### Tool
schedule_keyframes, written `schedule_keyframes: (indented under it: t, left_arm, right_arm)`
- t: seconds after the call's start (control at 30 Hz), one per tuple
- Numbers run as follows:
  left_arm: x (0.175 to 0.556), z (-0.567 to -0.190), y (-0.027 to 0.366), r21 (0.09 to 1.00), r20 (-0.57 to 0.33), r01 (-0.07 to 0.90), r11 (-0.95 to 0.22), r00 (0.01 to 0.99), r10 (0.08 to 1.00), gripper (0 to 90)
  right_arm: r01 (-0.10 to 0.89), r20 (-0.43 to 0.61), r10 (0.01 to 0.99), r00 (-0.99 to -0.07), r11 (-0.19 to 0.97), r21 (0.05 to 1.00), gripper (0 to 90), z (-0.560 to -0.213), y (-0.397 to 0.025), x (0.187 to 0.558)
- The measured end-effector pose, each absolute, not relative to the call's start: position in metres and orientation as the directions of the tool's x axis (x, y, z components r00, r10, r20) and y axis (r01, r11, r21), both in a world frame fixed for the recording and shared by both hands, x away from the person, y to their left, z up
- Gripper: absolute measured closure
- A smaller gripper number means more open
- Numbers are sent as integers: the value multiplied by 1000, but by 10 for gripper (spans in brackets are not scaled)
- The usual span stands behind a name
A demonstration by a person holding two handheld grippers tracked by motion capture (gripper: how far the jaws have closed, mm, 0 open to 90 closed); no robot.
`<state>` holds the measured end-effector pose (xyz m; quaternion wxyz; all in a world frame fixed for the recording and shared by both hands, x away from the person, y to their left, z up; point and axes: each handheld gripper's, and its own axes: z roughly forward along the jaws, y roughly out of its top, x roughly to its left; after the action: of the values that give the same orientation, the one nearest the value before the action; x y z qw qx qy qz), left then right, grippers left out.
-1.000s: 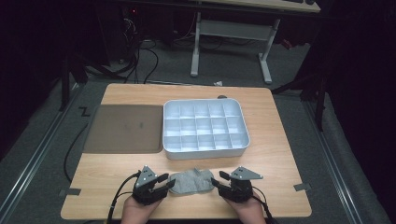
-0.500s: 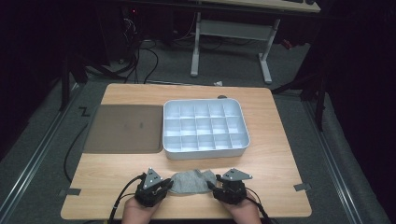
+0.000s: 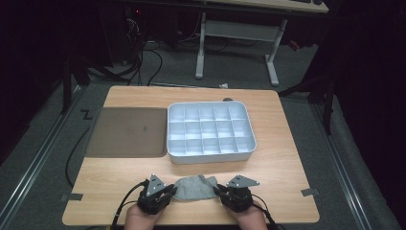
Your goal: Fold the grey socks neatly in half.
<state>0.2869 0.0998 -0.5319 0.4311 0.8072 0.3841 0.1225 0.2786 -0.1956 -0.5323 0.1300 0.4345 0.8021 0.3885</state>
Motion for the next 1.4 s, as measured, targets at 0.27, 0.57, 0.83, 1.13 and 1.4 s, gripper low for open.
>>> schedule_keyframes:
  t: [0.27,0.57,0.83,1.13,1.4]
  left_arm:
    - [275,-510,60,853,-143,429,-296,739,658,711]
    - [288,-529,21,800,-115,473,-369,724,680,766]
    - [290,-533,20,783,-96,489,-385,706,702,797]
    - [287,-533,11,776,-56,469,-422,718,694,820]
    - [284,-531,-5,768,-36,455,-450,733,679,813]
  right_arm:
    - [588,118,797,-593,328,739,800,-532,-195,278]
    - [584,113,796,-594,331,741,806,-532,-195,277]
    - [577,107,794,-598,334,745,807,-532,-196,276]
    - [568,123,796,-593,305,764,812,-524,-203,270]
    - [534,127,789,-601,278,799,815,-509,-210,261]
